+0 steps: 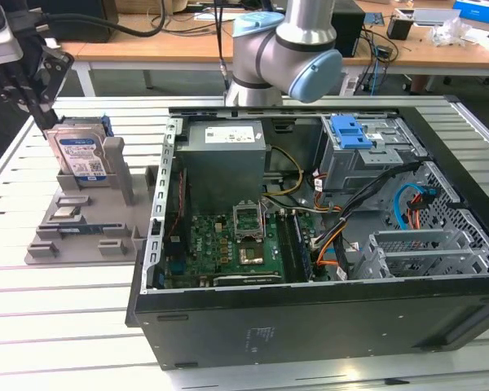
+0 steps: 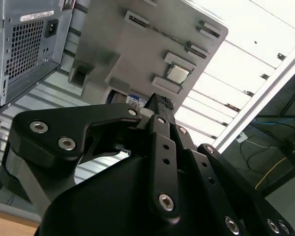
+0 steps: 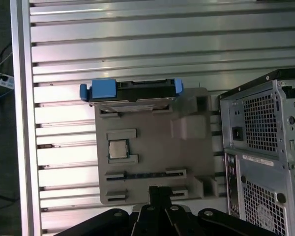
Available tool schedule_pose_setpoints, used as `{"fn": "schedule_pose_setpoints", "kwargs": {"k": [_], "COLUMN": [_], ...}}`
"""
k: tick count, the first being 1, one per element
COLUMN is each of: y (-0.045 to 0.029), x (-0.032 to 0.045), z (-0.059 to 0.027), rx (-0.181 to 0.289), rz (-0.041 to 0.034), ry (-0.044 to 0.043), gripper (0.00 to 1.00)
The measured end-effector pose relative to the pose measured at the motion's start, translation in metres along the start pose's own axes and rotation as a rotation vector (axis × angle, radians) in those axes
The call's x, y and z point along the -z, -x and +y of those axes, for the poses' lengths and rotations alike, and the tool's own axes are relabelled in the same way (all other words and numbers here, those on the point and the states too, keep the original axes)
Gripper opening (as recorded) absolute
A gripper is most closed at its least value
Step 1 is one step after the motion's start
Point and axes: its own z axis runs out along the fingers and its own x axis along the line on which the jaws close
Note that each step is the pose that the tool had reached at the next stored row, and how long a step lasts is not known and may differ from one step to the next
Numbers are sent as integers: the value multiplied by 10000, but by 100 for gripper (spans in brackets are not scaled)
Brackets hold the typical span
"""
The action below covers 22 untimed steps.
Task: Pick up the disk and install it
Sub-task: 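Reach for the disk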
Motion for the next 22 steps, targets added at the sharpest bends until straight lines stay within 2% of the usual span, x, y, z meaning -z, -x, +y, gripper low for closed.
{"fn": "schedule_pose_setpoints", "kwargs": {"k": [4,8,10,17,22], "y": [-48,-142,-221,-281,-355], "x": [-23,-59,-117,-285,-359], "z": [127,217,288,455,542], "rx": [2,4,5,9,19], "rz": [-4,-10,-15,-22,-24], "ry": [-53,-128,-208,-289,-332], "gripper": [10,10,10,10,10]}}
